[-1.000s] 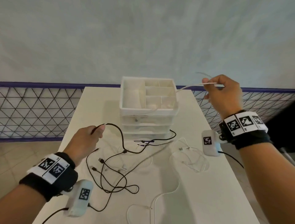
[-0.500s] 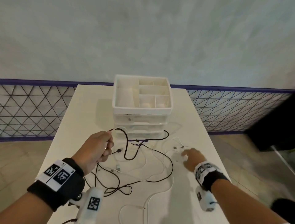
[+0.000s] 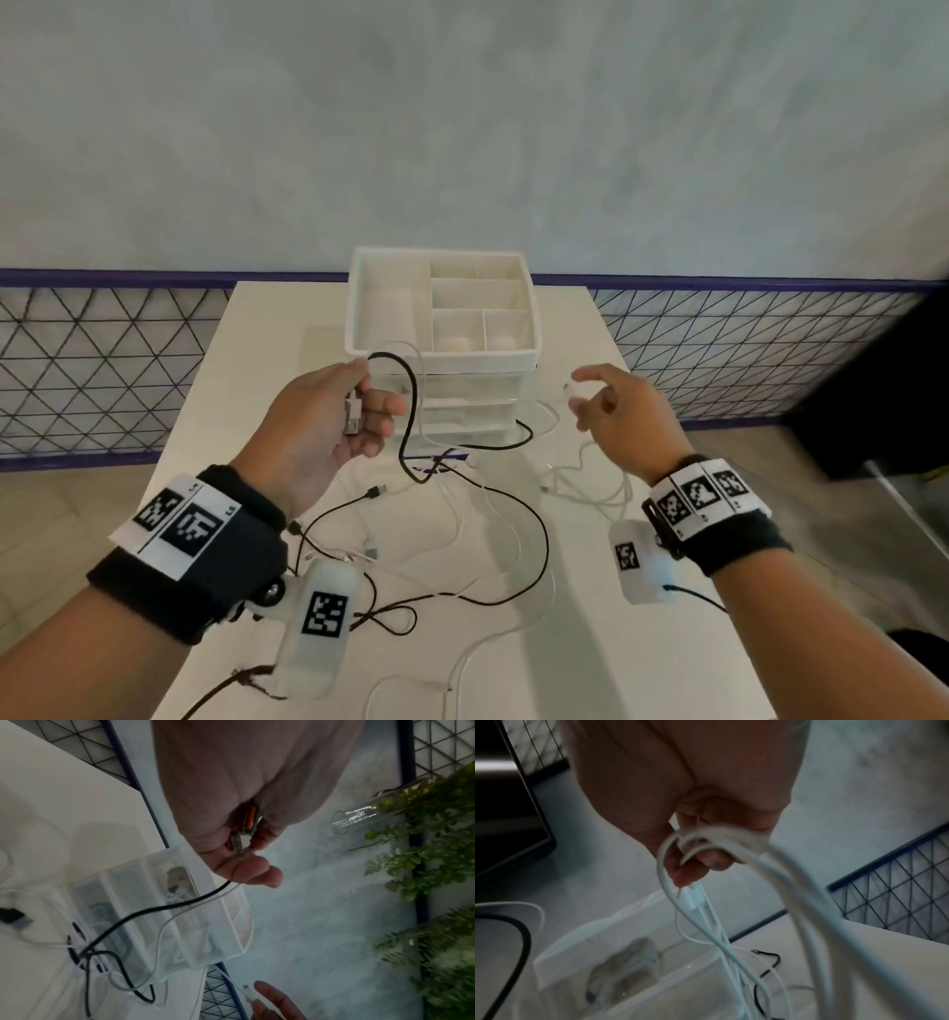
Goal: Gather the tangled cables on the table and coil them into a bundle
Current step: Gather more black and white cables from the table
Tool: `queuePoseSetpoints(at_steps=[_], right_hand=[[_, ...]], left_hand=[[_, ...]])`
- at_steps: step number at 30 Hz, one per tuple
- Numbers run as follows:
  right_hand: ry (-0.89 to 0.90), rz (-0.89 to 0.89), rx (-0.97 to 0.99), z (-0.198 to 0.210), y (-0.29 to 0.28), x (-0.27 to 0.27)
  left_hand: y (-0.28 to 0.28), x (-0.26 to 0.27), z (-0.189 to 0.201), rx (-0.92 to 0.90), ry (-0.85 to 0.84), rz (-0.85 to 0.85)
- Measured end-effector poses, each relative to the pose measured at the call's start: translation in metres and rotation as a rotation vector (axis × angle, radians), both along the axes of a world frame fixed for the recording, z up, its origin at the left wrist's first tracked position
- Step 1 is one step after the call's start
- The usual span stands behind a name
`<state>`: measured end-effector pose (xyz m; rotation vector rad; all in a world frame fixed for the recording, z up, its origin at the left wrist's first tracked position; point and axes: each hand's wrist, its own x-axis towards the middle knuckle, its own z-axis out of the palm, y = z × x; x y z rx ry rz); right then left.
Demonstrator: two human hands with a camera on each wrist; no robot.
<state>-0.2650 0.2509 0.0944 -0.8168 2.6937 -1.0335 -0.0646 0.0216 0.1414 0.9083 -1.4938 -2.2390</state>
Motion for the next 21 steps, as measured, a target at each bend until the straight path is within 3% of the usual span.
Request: queuePoseSetpoints(at_steps=[2, 6, 12, 17, 21], right_hand=[[-0.048, 0.006, -0.069, 0.01, -0.003, 0.001], [-0.43, 0.017, -0.431, 0.019, -0.008, 0.014], [-0.624, 0.234, -0.633, 0.041, -0.039, 0.048], [-0.65, 0.257, -0.614, 0.053, -0.053, 0.054], [-0.533, -0.025, -0.635, 0.048, -0.038, 0.035]], left_hand=[[0.002, -0.003, 0.005, 0.003, 0.002, 0.016], [0.002, 0.001, 0.011, -0.028, -0.008, 0.001], [0.042, -0.022, 0.0, -0.169, -0.013, -0.189], [0.061, -0.037, -0.012, -0.182, -0.025, -0.241], [0.034, -0.025, -0.021, -0.31, -0.172, -0.208]])
